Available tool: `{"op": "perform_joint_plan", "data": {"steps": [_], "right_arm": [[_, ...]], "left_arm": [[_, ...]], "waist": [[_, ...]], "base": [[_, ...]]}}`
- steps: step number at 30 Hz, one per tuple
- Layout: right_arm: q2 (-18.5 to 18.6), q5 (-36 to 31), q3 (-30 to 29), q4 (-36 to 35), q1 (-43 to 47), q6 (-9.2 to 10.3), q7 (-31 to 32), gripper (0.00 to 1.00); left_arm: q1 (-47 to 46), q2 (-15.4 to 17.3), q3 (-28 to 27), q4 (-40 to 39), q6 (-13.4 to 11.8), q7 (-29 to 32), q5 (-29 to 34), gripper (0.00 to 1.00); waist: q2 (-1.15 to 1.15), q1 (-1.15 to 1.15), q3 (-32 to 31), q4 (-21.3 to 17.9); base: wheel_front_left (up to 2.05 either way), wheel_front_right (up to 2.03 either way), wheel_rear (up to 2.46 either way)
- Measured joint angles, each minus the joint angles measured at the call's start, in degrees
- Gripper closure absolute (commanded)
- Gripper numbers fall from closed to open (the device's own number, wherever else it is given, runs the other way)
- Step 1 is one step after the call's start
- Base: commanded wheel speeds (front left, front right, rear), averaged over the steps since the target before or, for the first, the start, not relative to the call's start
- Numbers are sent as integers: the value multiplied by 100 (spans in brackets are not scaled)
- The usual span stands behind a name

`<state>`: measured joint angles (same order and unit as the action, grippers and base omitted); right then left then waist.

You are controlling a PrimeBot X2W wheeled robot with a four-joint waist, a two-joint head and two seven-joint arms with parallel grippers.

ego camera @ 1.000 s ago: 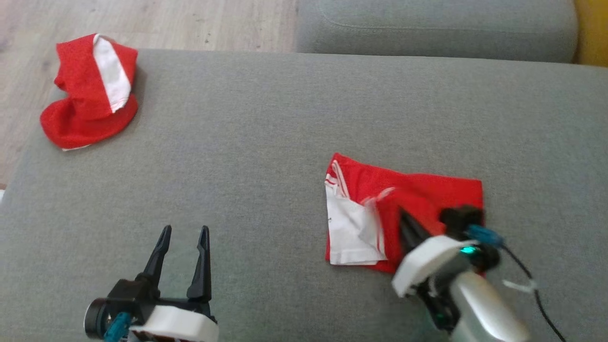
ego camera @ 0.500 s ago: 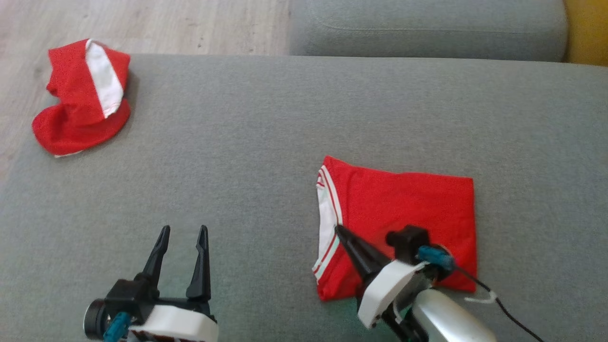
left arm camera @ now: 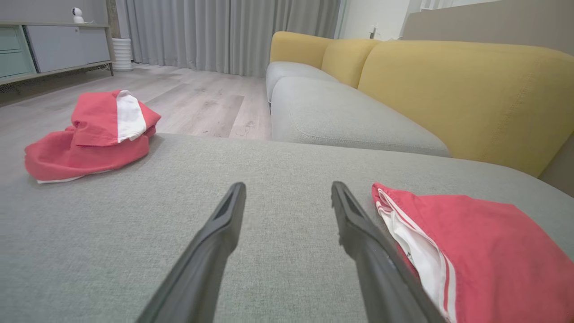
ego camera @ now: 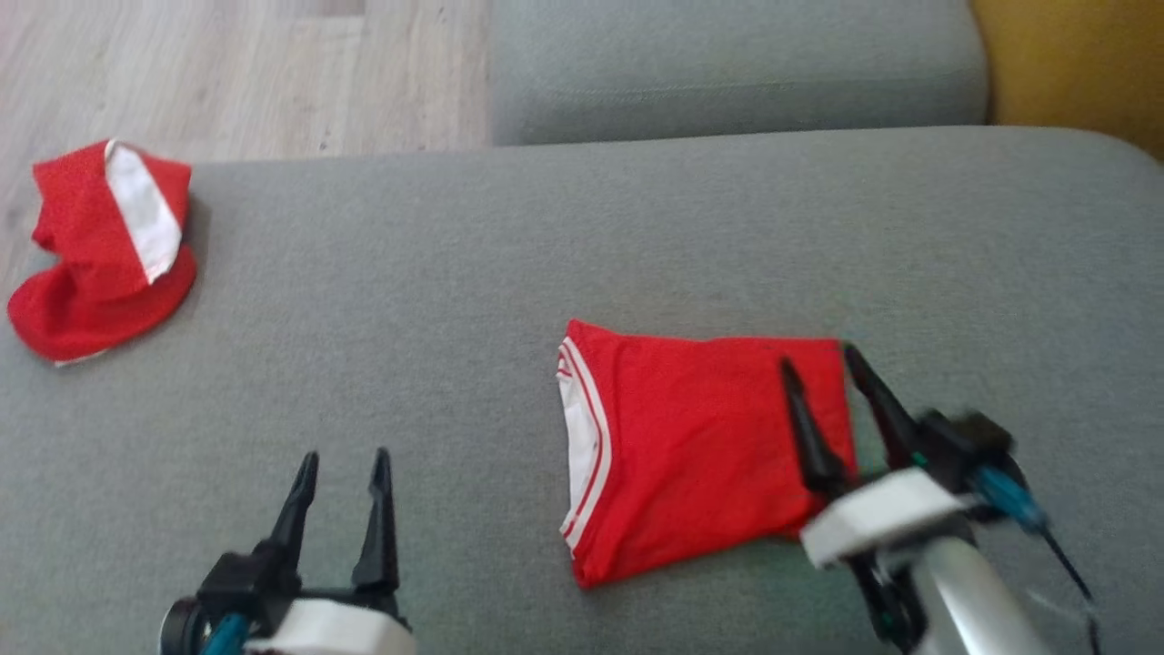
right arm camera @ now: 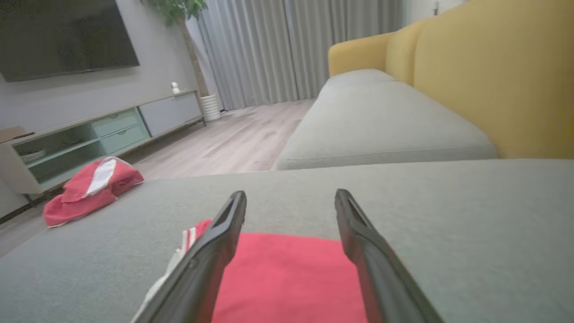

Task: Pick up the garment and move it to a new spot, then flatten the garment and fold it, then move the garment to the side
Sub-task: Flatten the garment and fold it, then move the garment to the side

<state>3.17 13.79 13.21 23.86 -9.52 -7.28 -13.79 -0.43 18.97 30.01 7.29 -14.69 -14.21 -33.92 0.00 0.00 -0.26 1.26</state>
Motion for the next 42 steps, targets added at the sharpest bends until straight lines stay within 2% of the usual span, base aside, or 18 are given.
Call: {"op": "perform_joint_plan", "data": {"steps": [8,15,34,42], "right_arm": [[-18,-153,-588,-589,748,0,110,0],[-35,-179,-672,-961,1124,0,255,0],[-43,-193,-667,-1045,1255,0,432,0],[-56,-350,-1256,-1015,1182,0,1110,0]], "left_arm": [[335,-94,-256,146,21,-1,-32,0],[517,-166,-459,203,118,-5,125,0],[569,-321,-639,349,316,-5,358,0],[551,-377,-698,360,389,-5,426,0]], "waist": [[0,0,-120,-109],[0,0,-148,-142],[0,0,-92,-75],[0,0,-22,40]], "base": [[0,0,0],[0,0,0],[0,0,0],[0,0,0]]}}
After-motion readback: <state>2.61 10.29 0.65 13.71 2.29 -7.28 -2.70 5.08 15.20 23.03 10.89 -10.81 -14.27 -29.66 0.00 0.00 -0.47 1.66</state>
